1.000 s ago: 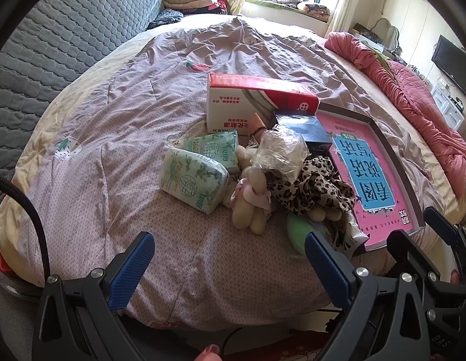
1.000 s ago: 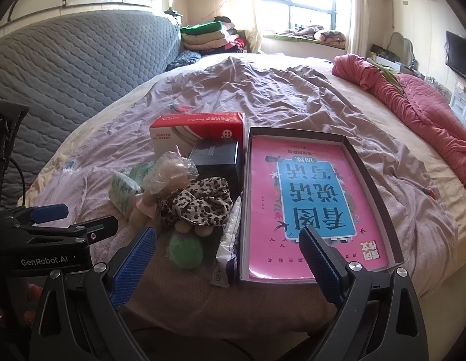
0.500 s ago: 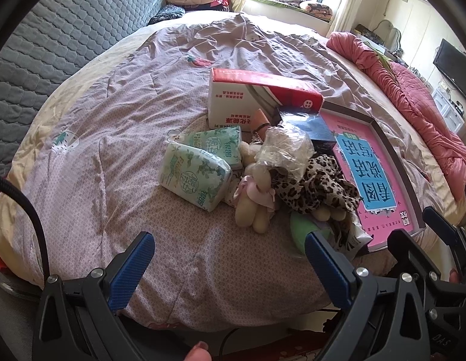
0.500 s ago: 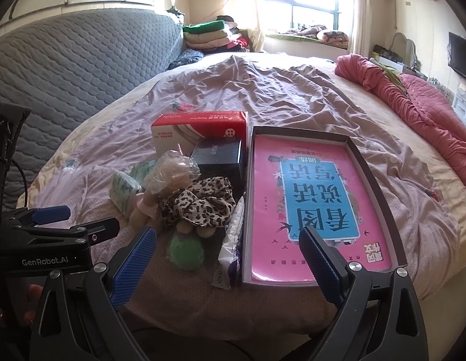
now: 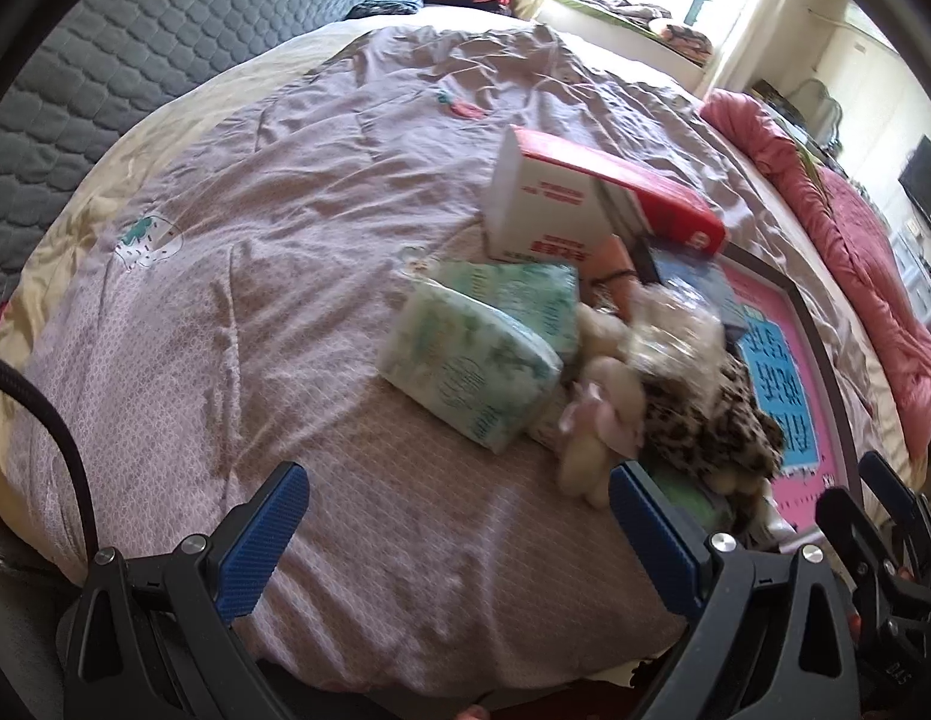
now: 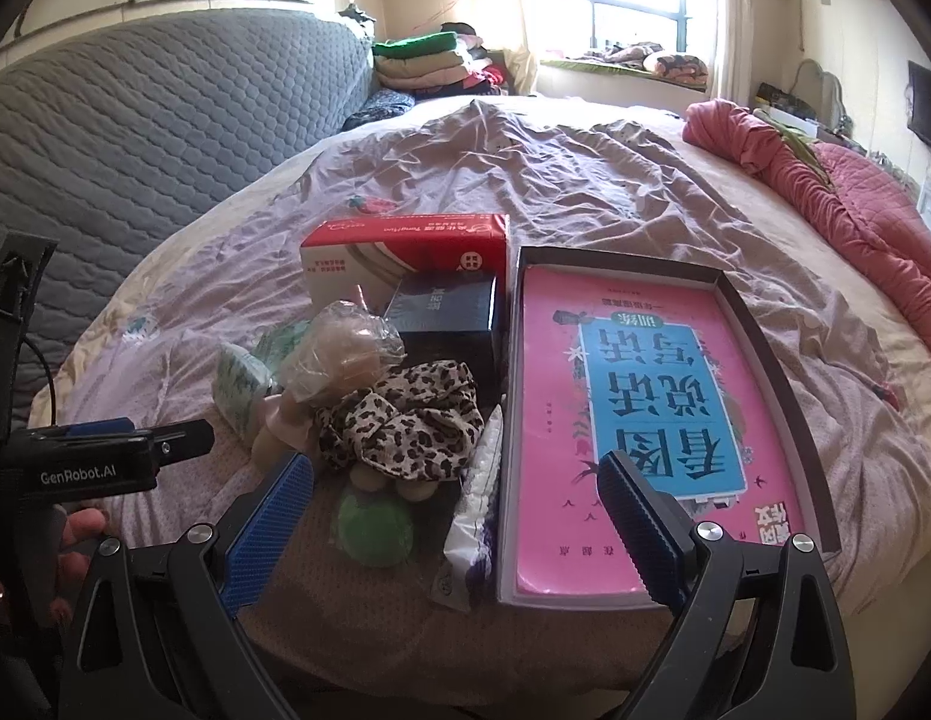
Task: Organize soft objects
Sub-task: 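Grasp the green-white wipes pack with the left tool while the right tool grasps the plastic-wrapped ball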
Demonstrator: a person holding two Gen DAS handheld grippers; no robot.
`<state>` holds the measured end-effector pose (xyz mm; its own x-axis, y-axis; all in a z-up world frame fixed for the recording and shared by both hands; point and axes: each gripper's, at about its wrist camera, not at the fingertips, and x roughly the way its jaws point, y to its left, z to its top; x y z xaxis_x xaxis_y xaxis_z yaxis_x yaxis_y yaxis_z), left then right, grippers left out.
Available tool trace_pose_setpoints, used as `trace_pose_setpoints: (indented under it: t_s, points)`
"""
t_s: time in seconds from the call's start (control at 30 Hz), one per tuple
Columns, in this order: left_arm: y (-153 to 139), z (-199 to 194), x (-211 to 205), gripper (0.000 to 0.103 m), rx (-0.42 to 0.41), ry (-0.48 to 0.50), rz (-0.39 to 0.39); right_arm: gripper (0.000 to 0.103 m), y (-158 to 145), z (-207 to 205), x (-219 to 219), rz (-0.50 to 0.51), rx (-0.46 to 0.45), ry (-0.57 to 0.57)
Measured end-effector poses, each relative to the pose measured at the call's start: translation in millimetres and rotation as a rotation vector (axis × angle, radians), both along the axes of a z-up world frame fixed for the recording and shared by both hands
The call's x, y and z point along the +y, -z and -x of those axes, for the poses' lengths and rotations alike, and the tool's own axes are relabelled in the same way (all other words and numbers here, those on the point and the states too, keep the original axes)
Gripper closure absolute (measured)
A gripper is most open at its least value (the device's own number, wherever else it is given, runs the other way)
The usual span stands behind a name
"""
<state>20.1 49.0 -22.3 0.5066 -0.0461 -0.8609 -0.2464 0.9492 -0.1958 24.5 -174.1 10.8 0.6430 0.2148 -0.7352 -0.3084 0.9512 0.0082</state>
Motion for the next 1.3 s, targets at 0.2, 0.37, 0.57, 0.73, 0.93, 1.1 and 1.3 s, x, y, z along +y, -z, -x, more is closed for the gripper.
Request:
trace_pose_setpoints:
  t_s: [0.2, 0.37, 0.57, 0.73, 0.93, 1.1, 1.3]
  points:
    - [14.7, -19.8, 20.1, 0.002, 0.02, -0.044, 0.102, 0.007, 5.4, -13.4, 6.7, 0.007, -0.004, -0.007]
    - [23.0, -40.9, 29.9, 0.002, 0.044, -0.087, 0.169, 0.007, 11.9, -24.2, 7.3, 0.02, -0.002, -0.001]
    - [34.8, -64.3, 42.2, 0.007, 0.075, -0.15, 0.262, 0.007, 13.4, -36.5, 20.1, 0.012, -0.01, -0.054]
    - [49.7, -73.3, 48.8, 0.014, 0.109, -0.197, 0.318, 0.007, 11.3, -43.8, 41.9, -0.003, -0.027, -0.113]
    - [58.1, -76.9, 48.6, 0.02, 0.113, -0.192, 0.331, 0.007, 23.2, -64.0, 67.2, 0.042, -0.011, -0.14]
    - [60.4, -80.3, 50.0, 0.027, 0.111, -0.187, 0.355, 0.007, 36.0, -79.1, 79.8, 0.079, 0.006, -0.16]
    - [63.1, -74.7, 53.1, 0.032, 0.107, -0.197, 0.372, 0.015, 45.7, -84.4, 91.4, 0.098, 0.012, -0.192]
